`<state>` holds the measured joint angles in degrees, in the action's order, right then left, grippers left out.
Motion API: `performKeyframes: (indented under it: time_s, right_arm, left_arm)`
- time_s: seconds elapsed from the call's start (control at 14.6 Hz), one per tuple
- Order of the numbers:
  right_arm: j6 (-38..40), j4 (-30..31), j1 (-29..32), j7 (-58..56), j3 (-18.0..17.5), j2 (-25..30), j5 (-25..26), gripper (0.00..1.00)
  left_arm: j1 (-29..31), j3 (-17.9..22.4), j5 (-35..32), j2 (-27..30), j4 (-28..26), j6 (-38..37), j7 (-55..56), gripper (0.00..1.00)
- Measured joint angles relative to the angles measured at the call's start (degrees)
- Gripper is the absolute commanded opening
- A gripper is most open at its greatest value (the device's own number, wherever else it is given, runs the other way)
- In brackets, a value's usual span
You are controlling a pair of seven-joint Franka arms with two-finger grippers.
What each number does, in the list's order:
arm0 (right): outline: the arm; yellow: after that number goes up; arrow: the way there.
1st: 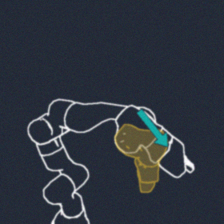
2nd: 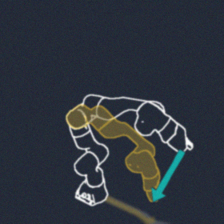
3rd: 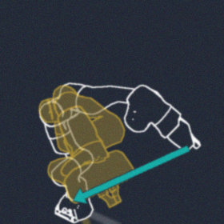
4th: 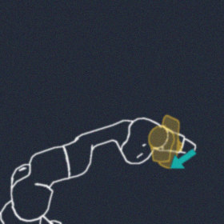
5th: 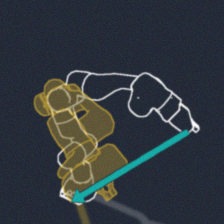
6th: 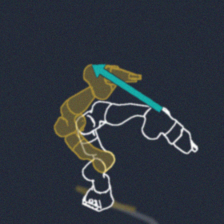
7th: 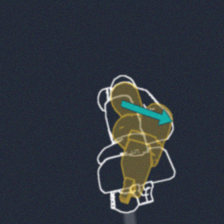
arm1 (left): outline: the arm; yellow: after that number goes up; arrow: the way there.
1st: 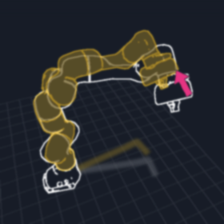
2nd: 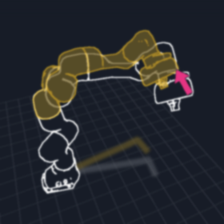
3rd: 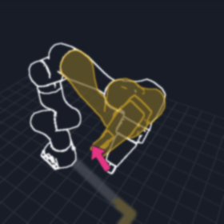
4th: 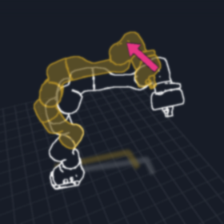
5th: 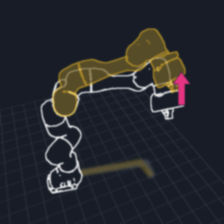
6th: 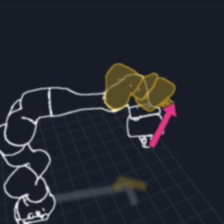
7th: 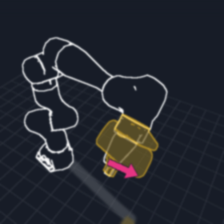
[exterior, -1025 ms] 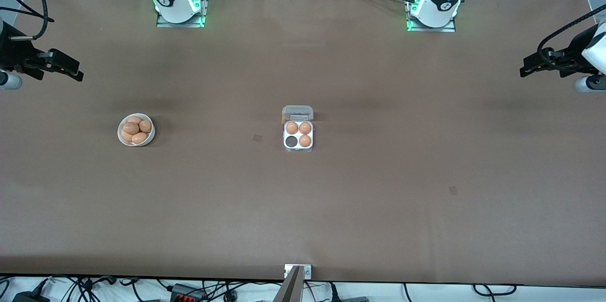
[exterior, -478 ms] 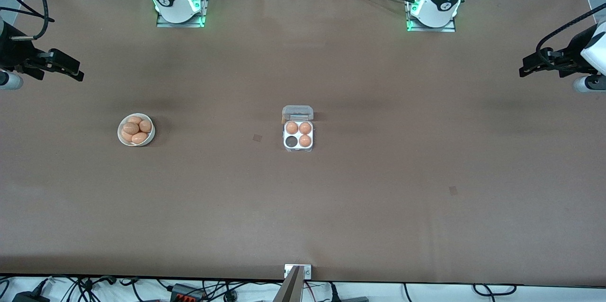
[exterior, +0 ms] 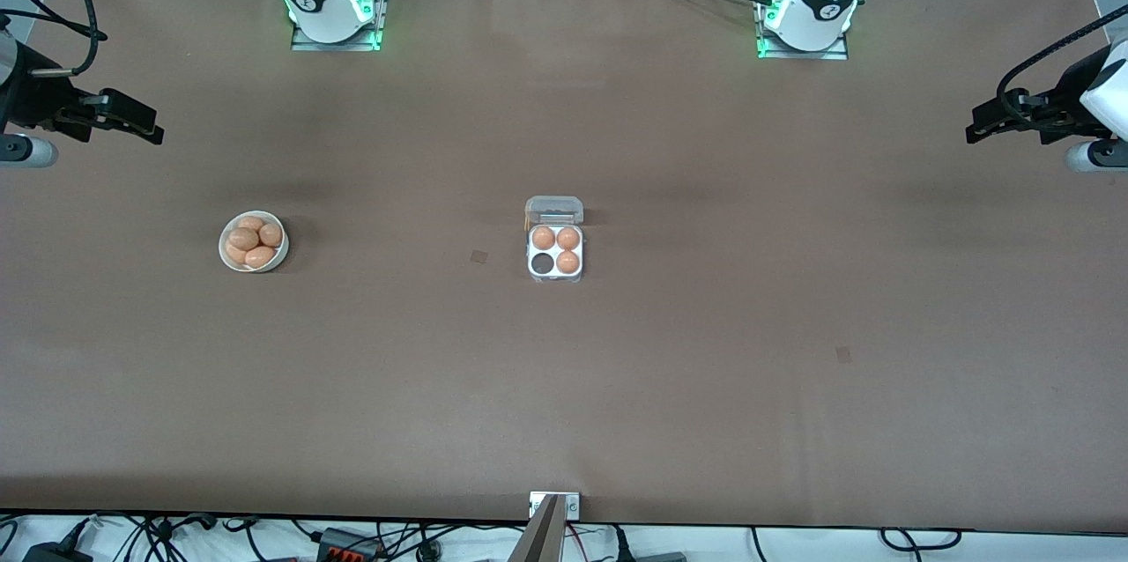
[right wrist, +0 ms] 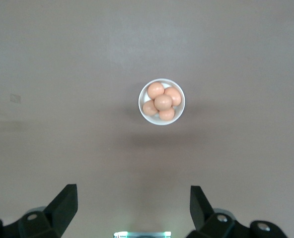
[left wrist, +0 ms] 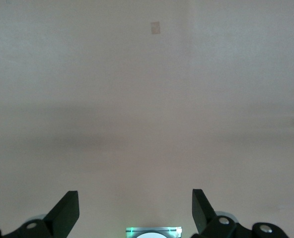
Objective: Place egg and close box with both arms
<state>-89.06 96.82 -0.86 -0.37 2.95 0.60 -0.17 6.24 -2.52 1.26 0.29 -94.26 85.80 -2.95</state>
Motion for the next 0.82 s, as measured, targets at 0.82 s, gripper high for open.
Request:
performKeyframes:
  time_s: [0.82]
  right_arm:
    - [-11.60, 3.88, 2.59, -5.10, 0.26, -19.49, 0.08, 1.00]
  left_arm:
    - [0.00, 0.00, 0.00, 0.00, 0.00, 0.00, 0.00, 1.00]
